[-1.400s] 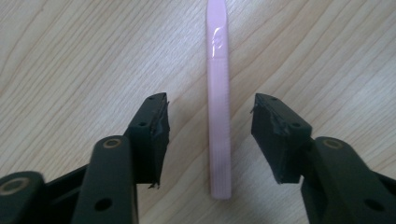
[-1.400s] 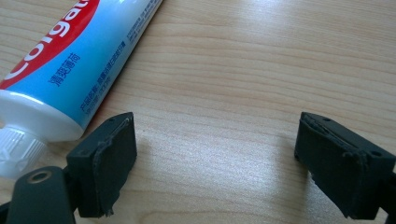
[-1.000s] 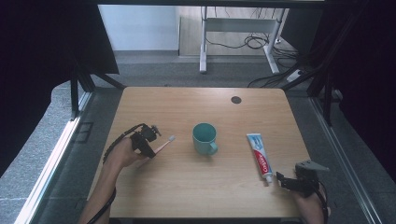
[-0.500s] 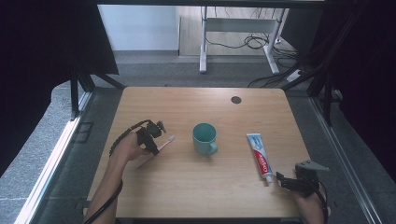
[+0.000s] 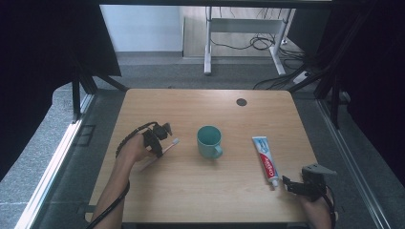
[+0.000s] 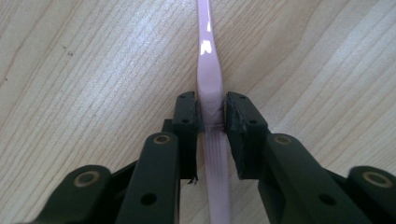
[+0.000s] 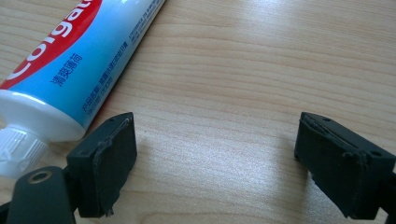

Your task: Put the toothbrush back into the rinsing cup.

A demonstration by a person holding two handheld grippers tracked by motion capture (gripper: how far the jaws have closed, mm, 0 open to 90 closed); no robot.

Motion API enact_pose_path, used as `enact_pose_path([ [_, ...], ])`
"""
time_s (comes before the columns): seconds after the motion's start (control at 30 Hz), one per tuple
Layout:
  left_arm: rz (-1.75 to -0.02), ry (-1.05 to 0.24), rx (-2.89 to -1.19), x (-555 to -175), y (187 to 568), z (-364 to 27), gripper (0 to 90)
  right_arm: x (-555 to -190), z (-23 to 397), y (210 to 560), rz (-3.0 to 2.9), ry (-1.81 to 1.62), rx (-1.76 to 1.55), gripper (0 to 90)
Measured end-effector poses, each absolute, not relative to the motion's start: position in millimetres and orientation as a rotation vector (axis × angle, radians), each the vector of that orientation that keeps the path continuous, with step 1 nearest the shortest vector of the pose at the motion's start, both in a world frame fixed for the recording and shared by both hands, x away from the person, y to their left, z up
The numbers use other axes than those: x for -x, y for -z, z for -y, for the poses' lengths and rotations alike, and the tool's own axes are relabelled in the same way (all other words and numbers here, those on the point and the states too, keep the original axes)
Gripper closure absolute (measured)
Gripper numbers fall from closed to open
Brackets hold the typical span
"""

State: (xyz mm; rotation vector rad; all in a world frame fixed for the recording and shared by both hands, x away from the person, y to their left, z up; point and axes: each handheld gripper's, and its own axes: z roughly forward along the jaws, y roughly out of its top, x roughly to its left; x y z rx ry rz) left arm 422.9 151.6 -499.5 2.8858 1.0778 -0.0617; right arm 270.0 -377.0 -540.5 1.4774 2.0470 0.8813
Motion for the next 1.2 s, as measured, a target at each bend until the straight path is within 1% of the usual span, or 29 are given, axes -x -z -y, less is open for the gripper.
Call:
enact_pose_path([
  [0.07,-1.090,0.064,-2.893,-423.7,500.3,-150.7,76.6,-270.0,377.0,540.5,-2.047,-0.881,-1.476,12.5],
  [0.23,-1.115,0.063,-2.919,-424.9,501.4,-145.6,77.6,-270.1,377.0,540.5,-2.050,-0.882,-1.475,12.6],
  [0.47,-1.098,0.058,-2.932,-424.9,500.5,-141.7,79.2,-270.2,377.0,540.5,-2.050,-0.882,-1.473,12.5],
  [0.83,-1.084,0.013,-2.870,-424.3,487.7,-145.4,79.3,-270.1,377.0,540.5,-2.050,-0.882,-1.474,12.5],
  [1.2,-1.088,-0.023,-2.764,-420.5,479.1,-149.0,79.3,-270.1,376.9,540.5,-2.050,-0.882,-1.476,12.5],
])
